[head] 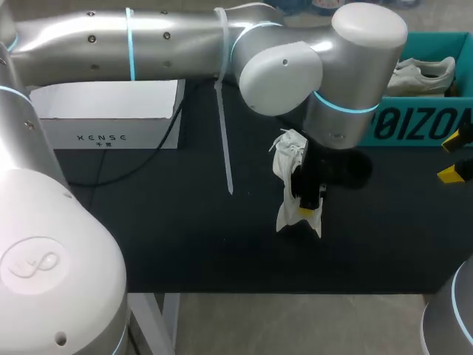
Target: Take the shoe out of the shoebox, open the shoe tongue, remove and reinsert the insole, then place the shoe into the shoebox
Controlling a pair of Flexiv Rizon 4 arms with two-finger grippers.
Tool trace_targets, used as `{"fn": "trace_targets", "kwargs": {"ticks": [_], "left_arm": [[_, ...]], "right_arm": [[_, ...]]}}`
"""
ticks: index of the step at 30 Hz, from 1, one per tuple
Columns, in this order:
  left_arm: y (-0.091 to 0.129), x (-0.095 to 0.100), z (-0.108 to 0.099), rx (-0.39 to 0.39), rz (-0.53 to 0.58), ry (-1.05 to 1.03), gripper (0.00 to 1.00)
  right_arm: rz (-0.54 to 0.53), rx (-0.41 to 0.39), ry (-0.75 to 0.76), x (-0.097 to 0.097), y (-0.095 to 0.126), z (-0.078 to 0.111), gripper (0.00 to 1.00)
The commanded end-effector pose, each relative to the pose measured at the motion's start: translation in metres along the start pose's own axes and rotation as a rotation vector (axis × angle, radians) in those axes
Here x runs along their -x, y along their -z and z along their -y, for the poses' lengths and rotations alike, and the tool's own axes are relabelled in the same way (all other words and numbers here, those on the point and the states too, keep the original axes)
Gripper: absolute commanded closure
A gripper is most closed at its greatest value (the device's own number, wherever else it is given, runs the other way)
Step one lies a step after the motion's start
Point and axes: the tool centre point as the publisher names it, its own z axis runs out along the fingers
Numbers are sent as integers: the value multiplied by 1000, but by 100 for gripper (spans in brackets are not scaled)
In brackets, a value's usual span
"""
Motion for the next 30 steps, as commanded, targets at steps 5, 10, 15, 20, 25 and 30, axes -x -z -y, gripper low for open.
{"fn": "trace_targets", "kwargs": {"ticks": [5,10,15,20,25,30], "left_arm": [[15,-5,-64,21,117,-28,100],[18,1,-105,33,148,-9,100],[20,4,-135,34,165,-41,100],[22,9,-157,77,176,-34,100],[22,11,-161,64,205,-25,100],[22,11,-161,64,205,-25,100]], "right_arm": [[2,-1,-1,0,0,0,0],[2,-1,-1,0,0,0,0],[2,-1,-1,0,0,0,0],[2,-1,-1,0,0,0,0],[2,-1,-1,0,0,0,0],[2,-1,-1,0,0,0,0]]}}
